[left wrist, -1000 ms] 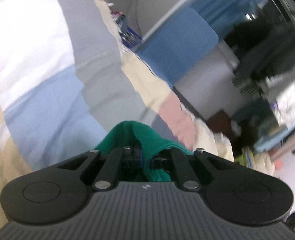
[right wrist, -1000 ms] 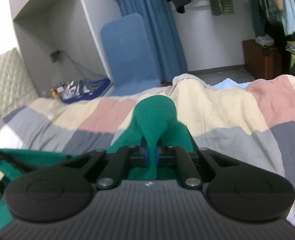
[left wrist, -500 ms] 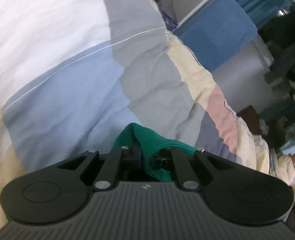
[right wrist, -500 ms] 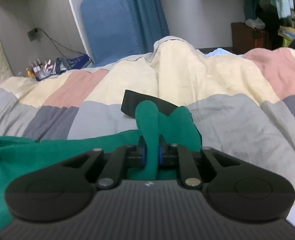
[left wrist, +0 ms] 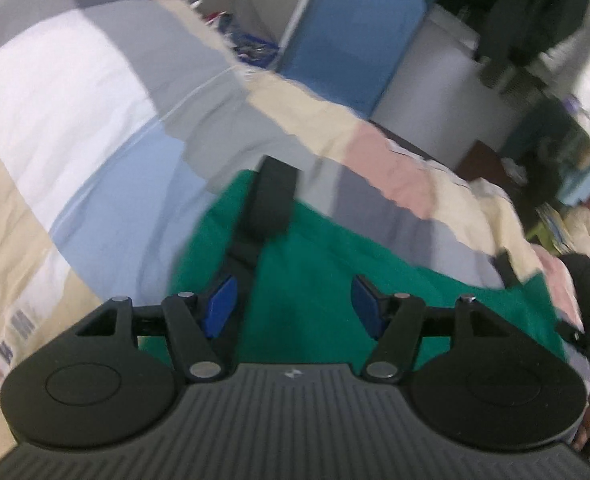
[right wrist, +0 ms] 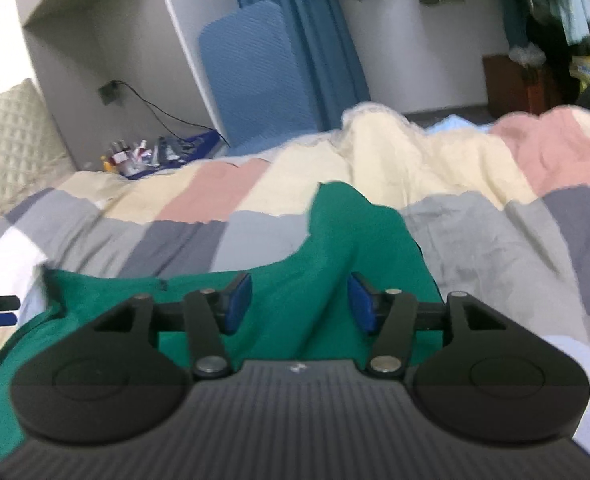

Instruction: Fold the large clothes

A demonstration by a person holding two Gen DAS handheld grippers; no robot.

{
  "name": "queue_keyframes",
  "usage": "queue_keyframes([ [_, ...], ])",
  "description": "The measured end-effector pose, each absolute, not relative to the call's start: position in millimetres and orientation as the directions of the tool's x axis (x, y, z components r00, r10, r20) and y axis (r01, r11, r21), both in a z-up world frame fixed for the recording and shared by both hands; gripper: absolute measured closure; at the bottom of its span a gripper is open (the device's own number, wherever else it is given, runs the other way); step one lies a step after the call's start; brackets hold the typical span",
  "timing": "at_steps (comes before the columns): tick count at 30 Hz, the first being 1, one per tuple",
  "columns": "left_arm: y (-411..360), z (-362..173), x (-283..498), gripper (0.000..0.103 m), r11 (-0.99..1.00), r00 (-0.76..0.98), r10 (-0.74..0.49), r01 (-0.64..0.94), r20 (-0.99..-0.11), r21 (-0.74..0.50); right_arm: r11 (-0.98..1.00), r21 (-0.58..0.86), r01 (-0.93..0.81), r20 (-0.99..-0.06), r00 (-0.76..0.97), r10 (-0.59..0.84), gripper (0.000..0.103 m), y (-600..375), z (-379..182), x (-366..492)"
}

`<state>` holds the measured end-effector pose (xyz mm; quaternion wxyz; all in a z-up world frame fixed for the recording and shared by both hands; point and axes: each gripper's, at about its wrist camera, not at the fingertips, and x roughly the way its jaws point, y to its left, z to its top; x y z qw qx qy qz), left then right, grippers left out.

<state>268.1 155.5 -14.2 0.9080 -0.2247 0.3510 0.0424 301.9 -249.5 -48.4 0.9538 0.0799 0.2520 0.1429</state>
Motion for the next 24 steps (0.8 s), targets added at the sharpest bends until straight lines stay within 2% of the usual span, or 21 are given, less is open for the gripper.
queue_keyframes([
  [9,89,8,216,0.034,0.921,0.78,-0.133,-0.132,-0.611,-0.368,0.927,0.214,-0.309,-0.421,0.827,0.373,0.047,-219,-27,237],
  [13,60,6,198,0.034,0.95,0.777,-0.133,-0.077,-0.615,-0.303,0.917,0.229,-0.326,-0.419,0.817,0.395,0.047,-207,-30,203],
  [17,38,2,183,0.034,0.965,0.773,-0.14,-0.033,-0.618,-0.26,0.919,0.175,-0.352,-0.427,0.814,0.393,0.047,-192,-37,176],
  [24,23,-22,183,0.034,0.986,0.76,-0.095,-0.016,-0.643,-0.165,0.941,0.134,-0.311,-0.455,0.824,0.337,0.048,-188,-48,172],
])
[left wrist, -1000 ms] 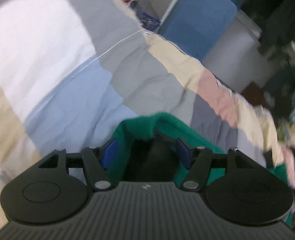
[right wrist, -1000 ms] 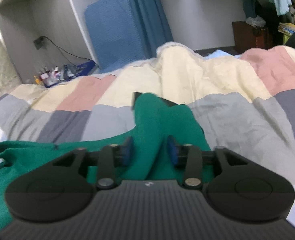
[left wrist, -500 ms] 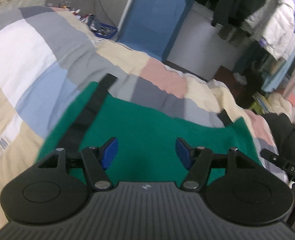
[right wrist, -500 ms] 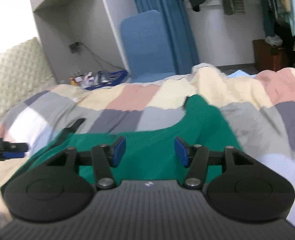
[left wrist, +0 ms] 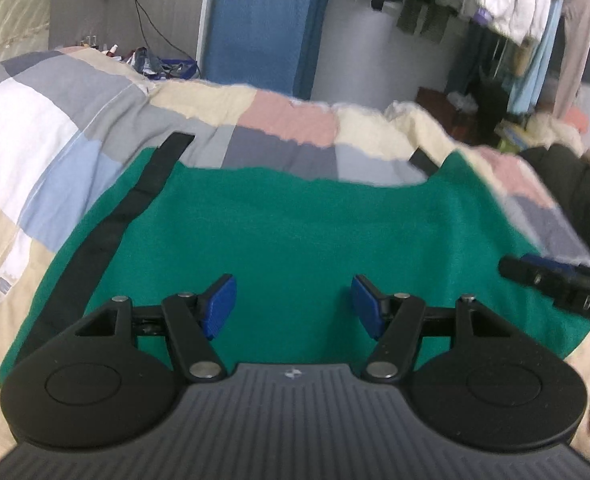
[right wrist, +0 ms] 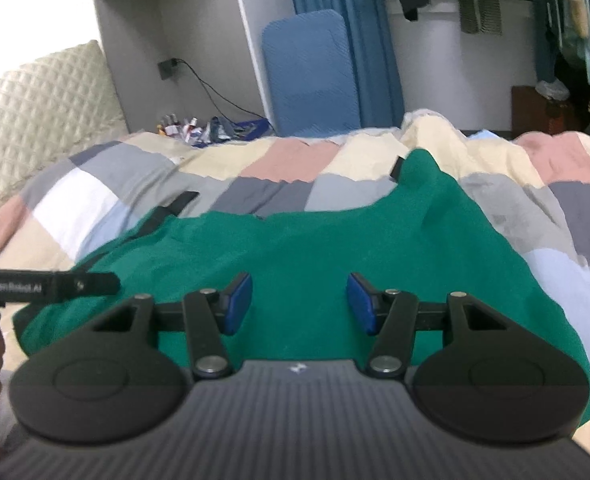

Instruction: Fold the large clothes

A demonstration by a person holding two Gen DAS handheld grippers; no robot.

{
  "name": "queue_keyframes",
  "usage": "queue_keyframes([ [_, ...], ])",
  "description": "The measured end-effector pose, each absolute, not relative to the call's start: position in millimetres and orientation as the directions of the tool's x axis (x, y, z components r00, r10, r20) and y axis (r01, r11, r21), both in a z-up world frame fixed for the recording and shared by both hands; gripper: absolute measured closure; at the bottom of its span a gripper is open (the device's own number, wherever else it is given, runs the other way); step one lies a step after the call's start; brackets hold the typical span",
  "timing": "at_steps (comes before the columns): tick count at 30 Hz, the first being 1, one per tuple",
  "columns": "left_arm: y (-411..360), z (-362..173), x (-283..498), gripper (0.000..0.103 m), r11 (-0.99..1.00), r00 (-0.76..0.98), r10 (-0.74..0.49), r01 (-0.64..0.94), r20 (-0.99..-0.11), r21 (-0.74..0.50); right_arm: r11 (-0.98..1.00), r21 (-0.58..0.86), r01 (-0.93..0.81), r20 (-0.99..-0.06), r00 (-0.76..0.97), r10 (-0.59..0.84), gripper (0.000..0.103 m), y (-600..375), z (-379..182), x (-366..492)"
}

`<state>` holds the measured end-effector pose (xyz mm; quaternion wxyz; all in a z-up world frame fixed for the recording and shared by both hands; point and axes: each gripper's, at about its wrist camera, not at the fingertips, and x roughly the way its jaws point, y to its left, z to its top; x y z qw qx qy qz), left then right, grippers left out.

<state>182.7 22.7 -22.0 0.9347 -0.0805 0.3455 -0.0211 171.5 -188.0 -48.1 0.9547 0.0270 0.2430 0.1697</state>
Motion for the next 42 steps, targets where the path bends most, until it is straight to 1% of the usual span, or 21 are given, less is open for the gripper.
queue_keyframes([
  [3,24,-38,184,0.033,0.989,0.756,-0.089,-0.01,-0.649,-0.148,0.946,0.125,-0.298,-0.5,0.805,0.32,0.047,-188,-62,179],
  [8,25,-47,191,0.033,0.985,0.737,-0.092,-0.031,-0.669,-0.169,0.944,0.137,-0.3,-0.528,0.784,0.326,0.046,-186,-77,185],
  [11,21,-54,195,0.032,0.988,0.728,-0.078,-0.033,-0.681,-0.149,0.942,0.152,-0.301,-0.556,0.761,0.333,0.045,-187,-87,191],
  [14,17,-55,194,0.032,0.991,0.732,-0.06,-0.036,-0.678,-0.127,0.942,0.158,-0.295,-0.556,0.762,0.332,0.044,-187,-88,190],
  [16,19,-54,193,0.032,0.99,0.734,-0.062,-0.043,-0.677,-0.137,0.943,0.166,-0.287,-0.554,0.764,0.33,0.044,-188,-85,189],
  [21,24,-41,181,0.032,0.985,0.743,-0.069,-0.054,-0.666,-0.163,0.934,0.249,-0.255,-0.543,0.762,0.353,0.044,-197,-70,173],
  [23,29,-33,175,0.032,0.98,0.737,-0.098,-0.047,-0.668,-0.195,0.921,0.292,-0.257,-0.533,0.756,0.38,0.043,-200,-62,164],
  [26,42,-18,161,0.032,0.953,0.752,-0.156,-0.056,-0.64,-0.297,0.884,0.369,-0.288,-0.494,0.744,0.449,0.038,-202,-47,151],
  [27,45,-13,157,0.032,0.946,0.757,-0.17,-0.054,-0.631,-0.32,0.87,0.394,-0.297,-0.484,0.738,0.471,0.031,-202,-44,147],
  [28,46,-10,152,0.032,0.943,0.761,-0.175,-0.054,-0.625,-0.33,0.855,0.42,-0.306,-0.475,0.728,0.494,0.027,-201,-40,142],
  [29,47,-7,147,0.032,0.941,0.763,-0.177,-0.053,-0.622,-0.333,0.841,0.438,-0.319,-0.465,0.72,0.515,0.025,-199,-38,138],
  [31,46,-4,137,0.032,0.935,0.764,-0.187,-0.055,-0.617,-0.351,0.815,0.471,-0.339,-0.452,0.7,0.553,0.015,-194,-36,130],
  [32,46,-3,133,0.032,0.929,0.761,-0.196,-0.058,-0.619,-0.365,0.796,0.499,-0.344,-0.449,0.683,0.576,0.013,-192,-37,127],
  [34,45,-4,127,0.032,0.92,0.75,-0.214,-0.061,-0.626,-0.388,0.761,0.553,-0.339,-0.453,0.643,0.617,0.0,-189,-44,123],
  [36,42,-7,121,0.031,0.913,0.739,-0.226,-0.066,-0.635,-0.402,0.734,0.601,-0.316,-0.463,0.611,0.642,0.0,-188,-53,123],
  [39,38,-13,117,0.026,0.905,0.713,-0.254,-0.064,-0.654,-0.421,0.705,0.655,-0.273,-0.493,0.553,0.672,0.0,-185,-70,126],
  [42,37,-20,121,0.02,0.889,0.686,-0.282,-0.076,-0.671,-0.451,0.681,0.707,-0.191,-0.512,0.526,0.679,0.0,-188,-87,134],
])
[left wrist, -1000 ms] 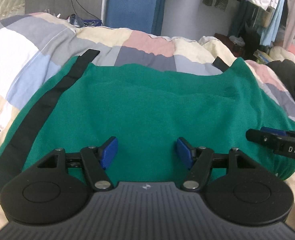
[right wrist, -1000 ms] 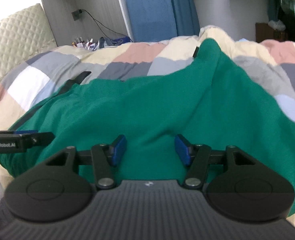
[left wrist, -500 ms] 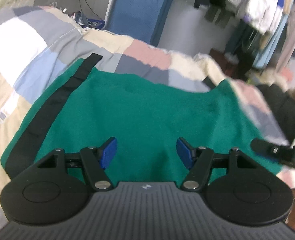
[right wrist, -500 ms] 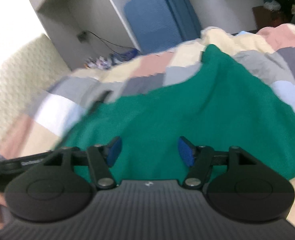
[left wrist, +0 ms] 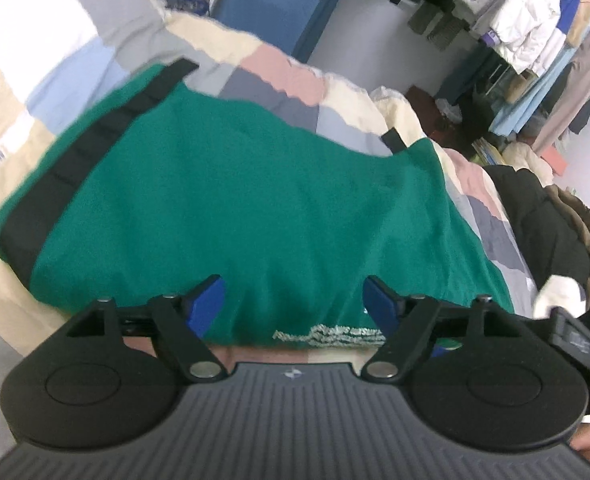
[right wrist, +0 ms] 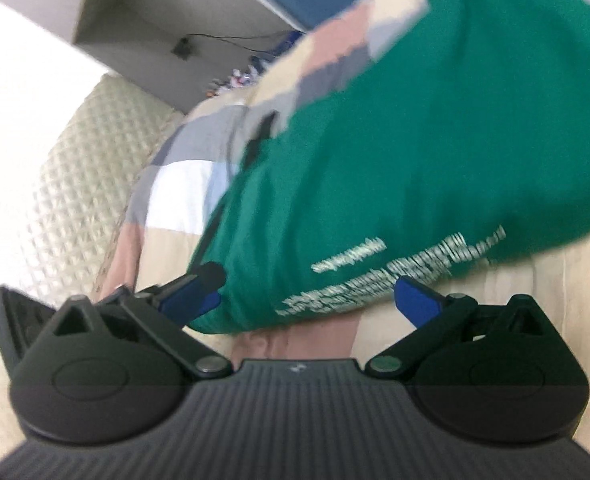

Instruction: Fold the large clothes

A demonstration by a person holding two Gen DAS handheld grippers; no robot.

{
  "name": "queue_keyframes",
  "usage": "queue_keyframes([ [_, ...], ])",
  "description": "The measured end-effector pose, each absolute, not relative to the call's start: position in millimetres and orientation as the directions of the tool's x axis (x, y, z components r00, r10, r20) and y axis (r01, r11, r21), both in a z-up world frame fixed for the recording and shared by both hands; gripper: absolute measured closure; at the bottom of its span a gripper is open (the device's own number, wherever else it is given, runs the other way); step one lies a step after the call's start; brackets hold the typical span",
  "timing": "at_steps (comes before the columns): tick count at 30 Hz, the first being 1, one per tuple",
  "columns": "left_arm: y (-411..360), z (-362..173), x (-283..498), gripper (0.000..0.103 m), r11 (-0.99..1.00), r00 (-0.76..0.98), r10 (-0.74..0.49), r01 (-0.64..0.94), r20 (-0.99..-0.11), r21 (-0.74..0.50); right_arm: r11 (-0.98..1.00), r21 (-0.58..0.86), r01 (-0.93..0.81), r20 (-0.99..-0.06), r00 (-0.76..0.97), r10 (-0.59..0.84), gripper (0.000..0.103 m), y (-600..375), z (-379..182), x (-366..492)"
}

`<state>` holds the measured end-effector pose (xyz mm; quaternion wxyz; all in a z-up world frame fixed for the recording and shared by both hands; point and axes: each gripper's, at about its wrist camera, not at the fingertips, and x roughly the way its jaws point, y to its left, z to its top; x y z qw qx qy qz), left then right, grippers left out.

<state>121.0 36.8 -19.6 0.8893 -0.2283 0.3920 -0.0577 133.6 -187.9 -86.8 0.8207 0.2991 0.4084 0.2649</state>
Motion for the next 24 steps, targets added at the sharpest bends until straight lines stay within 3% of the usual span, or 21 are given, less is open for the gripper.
queue_keyframes([
  [6,65,-51,133,0.016,0.682,0.609,-0.483,-0.189,-0.629,-0.707,0.571,0.818,0.069,-0.507,0.556,0.658,0.0,-217,-130,149],
  [9,79,-68,133,0.014,0.567,0.604,-0.529,-0.272,-0.596,-0.778,0.449,0.879,0.16,-0.445,0.613,0.653,0.0,-236,-145,150],
  [15,99,-101,133,0.012,0.385,0.599,-0.555,-0.431,-0.578,-0.816,0.258,0.941,0.219,-0.336,0.702,0.628,0.0,-254,-153,140],
  [24,129,-138,126,0.012,0.148,0.69,-0.463,-0.559,-0.557,-0.816,0.188,0.948,0.256,-0.318,0.758,0.57,0.001,-262,-143,112],
])
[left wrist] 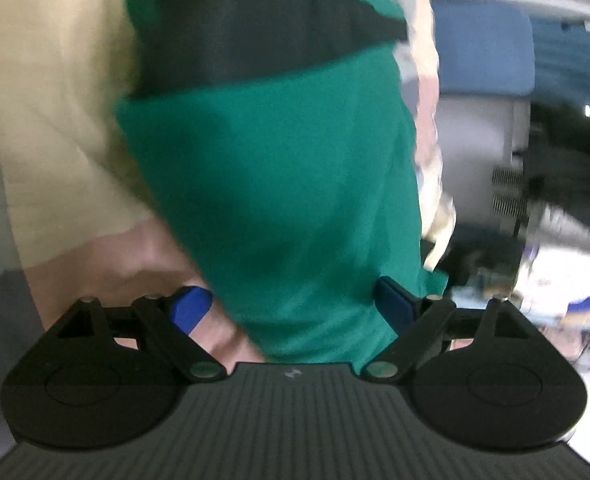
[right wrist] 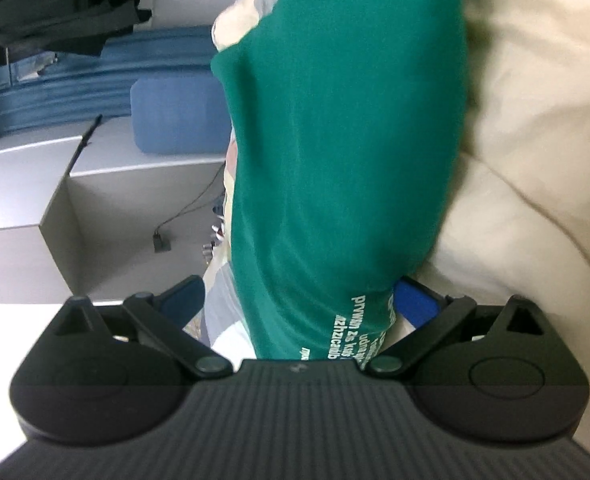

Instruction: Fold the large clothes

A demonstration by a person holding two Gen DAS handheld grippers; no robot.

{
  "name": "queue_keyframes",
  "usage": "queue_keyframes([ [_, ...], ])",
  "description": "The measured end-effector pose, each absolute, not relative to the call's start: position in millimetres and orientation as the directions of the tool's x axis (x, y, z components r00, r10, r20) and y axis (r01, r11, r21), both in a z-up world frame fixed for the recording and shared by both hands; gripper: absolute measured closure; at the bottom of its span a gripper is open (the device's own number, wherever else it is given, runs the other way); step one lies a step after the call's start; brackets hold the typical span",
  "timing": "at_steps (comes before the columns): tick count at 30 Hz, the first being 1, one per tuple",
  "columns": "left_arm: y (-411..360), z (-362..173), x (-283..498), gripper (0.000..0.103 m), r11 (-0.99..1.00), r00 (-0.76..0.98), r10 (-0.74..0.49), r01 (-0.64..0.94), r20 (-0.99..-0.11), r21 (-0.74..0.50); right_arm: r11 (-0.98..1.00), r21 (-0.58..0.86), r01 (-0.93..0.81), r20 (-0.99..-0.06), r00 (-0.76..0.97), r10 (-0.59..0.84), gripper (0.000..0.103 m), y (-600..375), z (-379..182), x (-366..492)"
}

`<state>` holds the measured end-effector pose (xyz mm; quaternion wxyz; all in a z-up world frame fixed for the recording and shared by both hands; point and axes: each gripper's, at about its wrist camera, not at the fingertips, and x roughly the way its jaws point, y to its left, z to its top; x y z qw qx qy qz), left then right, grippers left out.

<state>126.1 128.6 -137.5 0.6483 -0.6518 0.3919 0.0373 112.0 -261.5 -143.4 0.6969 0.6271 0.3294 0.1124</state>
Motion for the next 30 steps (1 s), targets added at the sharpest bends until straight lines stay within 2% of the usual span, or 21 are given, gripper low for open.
queue_keyframes([
  [6,132,-139,124,0.014,0.118,0.728,-0.403,-0.56,-0.555,-0.82,0.305,0.892,0.333,-0.443,0.774,0.452,0.0,-290,-132,94],
  [9,133,-140,127,0.019,0.11,0.75,-0.35,-0.562,-0.561,-0.82,0.277,0.9,0.337,-0.431,0.786,0.443,0.0,-300,-142,94],
  [13,140,-139,137,0.025,0.134,0.756,-0.314,-0.563,-0.574,-0.815,0.348,0.869,0.352,-0.472,0.801,0.369,0.0,-300,-144,109],
  [15,138,-136,141,0.029,0.16,0.753,-0.299,-0.566,-0.586,-0.809,0.342,0.871,0.352,-0.469,0.804,0.365,0.0,-301,-148,123],
  [18,134,-122,143,0.047,0.238,0.752,-0.271,-0.553,-0.601,-0.799,0.388,0.856,0.342,-0.487,0.784,0.385,0.0,-294,-146,143],
  [19,133,-117,143,0.056,0.26,0.761,-0.262,-0.537,-0.594,-0.803,0.408,0.858,0.31,-0.472,0.789,0.392,0.017,-290,-143,146],
  [20,132,-113,141,0.063,0.272,0.776,-0.252,-0.517,-0.579,-0.812,0.446,0.839,0.311,-0.492,0.782,0.382,0.02,-288,-138,146],
  [23,127,-100,136,0.072,0.33,0.795,-0.236,-0.475,-0.558,-0.816,0.558,0.782,0.278,-0.521,0.783,0.34,0.044,-283,-129,144],
  [25,127,-94,134,0.074,0.346,0.799,-0.232,-0.465,-0.554,-0.815,0.58,0.768,0.273,-0.527,0.784,0.329,0.064,-285,-127,140],
  [27,123,-86,131,0.076,0.372,0.807,-0.223,-0.449,-0.547,-0.813,0.596,0.763,0.252,-0.515,0.793,0.324,0.073,-287,-122,134],
  [30,122,-73,126,0.077,0.405,0.81,-0.222,-0.43,-0.543,-0.807,0.657,0.728,0.195,-0.5,0.807,0.315,0.078,-281,-108,129],
])
